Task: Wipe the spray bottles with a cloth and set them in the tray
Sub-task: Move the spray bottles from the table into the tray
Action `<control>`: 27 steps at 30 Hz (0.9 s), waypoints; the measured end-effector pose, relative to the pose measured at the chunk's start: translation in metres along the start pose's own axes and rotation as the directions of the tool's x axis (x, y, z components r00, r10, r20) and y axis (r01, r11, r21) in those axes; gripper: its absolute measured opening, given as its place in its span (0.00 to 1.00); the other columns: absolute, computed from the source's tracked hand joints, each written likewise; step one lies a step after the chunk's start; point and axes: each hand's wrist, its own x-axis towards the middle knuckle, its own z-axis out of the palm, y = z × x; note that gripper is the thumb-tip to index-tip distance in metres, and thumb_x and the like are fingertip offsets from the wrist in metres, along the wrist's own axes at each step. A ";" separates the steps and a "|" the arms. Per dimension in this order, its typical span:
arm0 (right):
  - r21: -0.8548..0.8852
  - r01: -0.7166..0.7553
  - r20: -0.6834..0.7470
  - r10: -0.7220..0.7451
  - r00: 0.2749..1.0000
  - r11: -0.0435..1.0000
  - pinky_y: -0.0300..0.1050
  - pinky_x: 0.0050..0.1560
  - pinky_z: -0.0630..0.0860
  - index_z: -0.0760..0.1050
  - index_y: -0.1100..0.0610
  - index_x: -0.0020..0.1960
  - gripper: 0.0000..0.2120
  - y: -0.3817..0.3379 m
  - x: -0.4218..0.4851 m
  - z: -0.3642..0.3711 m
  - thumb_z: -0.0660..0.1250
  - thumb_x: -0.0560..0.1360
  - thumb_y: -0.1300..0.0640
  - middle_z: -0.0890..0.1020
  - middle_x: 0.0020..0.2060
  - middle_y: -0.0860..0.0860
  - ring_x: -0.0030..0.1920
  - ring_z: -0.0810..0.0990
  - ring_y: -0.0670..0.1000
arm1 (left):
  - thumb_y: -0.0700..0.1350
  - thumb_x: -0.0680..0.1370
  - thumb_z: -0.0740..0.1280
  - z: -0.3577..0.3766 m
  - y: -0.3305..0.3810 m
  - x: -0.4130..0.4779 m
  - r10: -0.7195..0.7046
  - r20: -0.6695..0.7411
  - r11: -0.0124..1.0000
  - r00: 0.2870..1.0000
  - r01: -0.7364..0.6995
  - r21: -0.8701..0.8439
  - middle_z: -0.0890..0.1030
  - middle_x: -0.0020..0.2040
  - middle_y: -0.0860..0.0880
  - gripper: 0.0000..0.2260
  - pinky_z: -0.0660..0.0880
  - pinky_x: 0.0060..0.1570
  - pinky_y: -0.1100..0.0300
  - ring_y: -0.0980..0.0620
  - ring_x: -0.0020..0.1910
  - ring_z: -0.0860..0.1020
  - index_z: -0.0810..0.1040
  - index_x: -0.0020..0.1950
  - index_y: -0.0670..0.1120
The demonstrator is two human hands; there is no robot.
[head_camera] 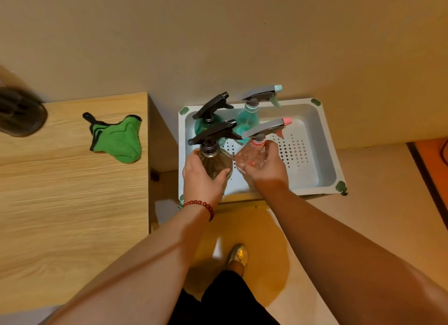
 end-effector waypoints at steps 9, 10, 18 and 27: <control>-0.007 0.013 -0.078 -0.013 0.997 1.000 0.37 0.42 0.69 0.68 0.53 0.56 0.19 0.016 0.004 0.015 0.74 0.71 0.55 0.76 0.41 0.46 0.41 0.75 0.48 | 0.45 0.72 0.75 0.006 -0.004 0.004 -0.012 -0.012 1.000 1.000 0.012 0.021 0.68 0.67 0.46 0.31 0.65 0.59 0.63 0.49 0.64 0.71 0.65 0.70 0.46; -0.019 0.017 -0.095 -0.018 0.995 1.000 0.37 0.41 0.68 0.69 0.54 0.57 0.20 0.017 0.005 0.017 0.74 0.71 0.54 0.76 0.41 0.47 0.41 0.74 0.48 | 0.46 0.71 0.75 0.007 -0.005 0.005 -0.019 -0.012 0.999 1.000 0.019 0.025 0.69 0.67 0.46 0.31 0.67 0.61 0.61 0.48 0.64 0.72 0.65 0.70 0.45; -0.122 0.062 -0.191 -0.085 0.978 0.991 0.39 0.39 0.71 0.69 0.58 0.62 0.25 0.020 0.007 0.027 0.75 0.71 0.52 0.77 0.38 0.49 0.43 0.81 0.57 | 0.45 0.71 0.76 0.011 -0.008 0.008 -0.015 -0.019 1.000 1.000 0.015 0.019 0.69 0.66 0.46 0.29 0.67 0.63 0.59 0.47 0.65 0.71 0.67 0.68 0.45; -0.136 0.037 -0.207 -0.065 0.976 0.990 0.46 0.47 0.74 0.68 0.60 0.66 0.32 0.021 -0.005 0.019 0.77 0.69 0.50 0.81 0.52 0.59 0.53 0.80 0.60 | 0.44 0.71 0.76 0.005 -0.008 0.005 -0.017 -0.002 1.000 1.000 0.017 0.009 0.68 0.68 0.45 0.32 0.64 0.63 0.63 0.49 0.67 0.69 0.65 0.71 0.43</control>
